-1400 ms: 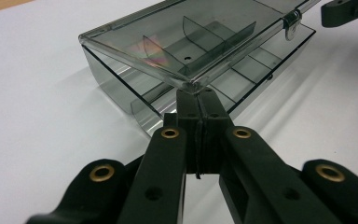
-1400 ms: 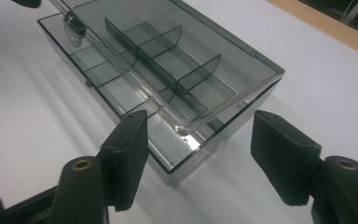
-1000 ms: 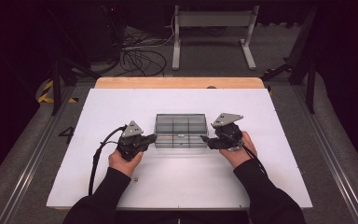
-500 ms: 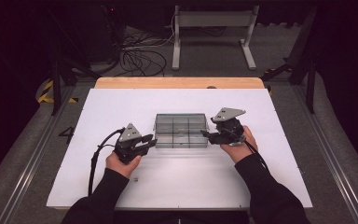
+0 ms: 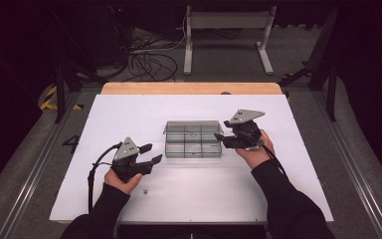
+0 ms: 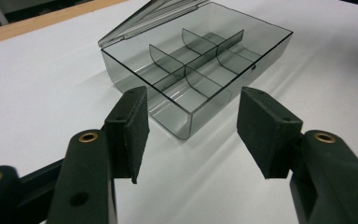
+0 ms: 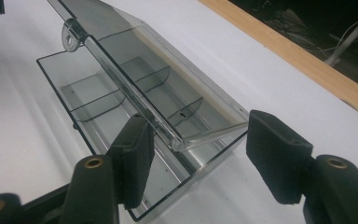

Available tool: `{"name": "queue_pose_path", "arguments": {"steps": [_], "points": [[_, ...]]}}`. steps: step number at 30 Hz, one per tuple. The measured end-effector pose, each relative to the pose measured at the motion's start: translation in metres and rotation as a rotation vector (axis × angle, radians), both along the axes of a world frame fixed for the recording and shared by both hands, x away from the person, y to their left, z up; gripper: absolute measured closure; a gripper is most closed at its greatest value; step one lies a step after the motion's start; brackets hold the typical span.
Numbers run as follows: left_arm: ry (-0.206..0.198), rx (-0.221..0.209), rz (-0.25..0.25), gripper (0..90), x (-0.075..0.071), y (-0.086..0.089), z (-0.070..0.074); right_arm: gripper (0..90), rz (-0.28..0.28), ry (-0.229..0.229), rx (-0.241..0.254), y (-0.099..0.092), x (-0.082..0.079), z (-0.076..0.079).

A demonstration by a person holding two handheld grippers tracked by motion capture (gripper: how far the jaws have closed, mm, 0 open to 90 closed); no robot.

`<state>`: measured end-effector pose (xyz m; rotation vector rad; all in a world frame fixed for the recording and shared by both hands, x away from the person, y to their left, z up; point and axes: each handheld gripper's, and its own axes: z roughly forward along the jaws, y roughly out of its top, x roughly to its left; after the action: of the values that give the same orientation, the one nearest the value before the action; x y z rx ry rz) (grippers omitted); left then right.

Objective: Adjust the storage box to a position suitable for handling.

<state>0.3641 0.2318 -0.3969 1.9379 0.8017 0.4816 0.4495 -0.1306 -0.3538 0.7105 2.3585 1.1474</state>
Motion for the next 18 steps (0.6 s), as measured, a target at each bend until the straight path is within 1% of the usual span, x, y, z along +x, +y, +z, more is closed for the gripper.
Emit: {"name": "queue_pose_path", "arguments": {"steps": [2,3,4,5,6,7,8,9,12,16,18], "points": [[-0.001,-0.006,-0.005,42.5,-0.002,0.0,0.0,42.6,0.001,-0.001,-0.002,0.001,0.0,0.0],[-0.002,-0.003,-0.014,42.1,-0.002,0.002,0.001,42.9,0.005,0.0,-0.002,0.001,0.0,0.001],[0.0,-0.013,-0.027,40.8,-0.003,0.003,0.001,43.2,0.004,-0.001,0.003,0.001,0.0,0.001],[0.008,-0.019,-0.04,38.5,-0.005,0.005,0.001,43.9,0.008,-0.003,0.005,0.001,0.001,0.002],[0.0,-0.022,-0.042,36.0,-0.007,0.007,0.001,44.3,0.013,-0.001,0.009,0.0,0.002,0.003],[-0.006,-0.026,-0.044,31.0,-0.009,0.01,0.001,44.5,0.019,0.01,-0.006,0.001,0.006,0.006],[-0.01,-0.034,-0.044,31.0,-0.012,0.012,0.001,44.9,0.019,0.01,-0.006,0.001,0.006,0.006],[-0.019,-0.029,-0.042,28.8,-0.014,0.015,0.0,45.6,0.021,0.006,-0.025,0.002,0.007,0.008],[-0.039,-0.017,-0.019,23.5,-0.02,0.022,-0.003,47.2,0.03,-0.005,-0.024,0.005,0.009,0.016],[-0.034,-0.016,0.008,21.8,-0.022,0.032,-0.008,49.0,0.034,-0.013,-0.014,0.007,0.012,0.021],[-0.037,-0.01,0.021,21.4,-0.022,0.037,-0.011,49.7,0.031,-0.004,-0.008,0.008,0.014,0.022]]}}
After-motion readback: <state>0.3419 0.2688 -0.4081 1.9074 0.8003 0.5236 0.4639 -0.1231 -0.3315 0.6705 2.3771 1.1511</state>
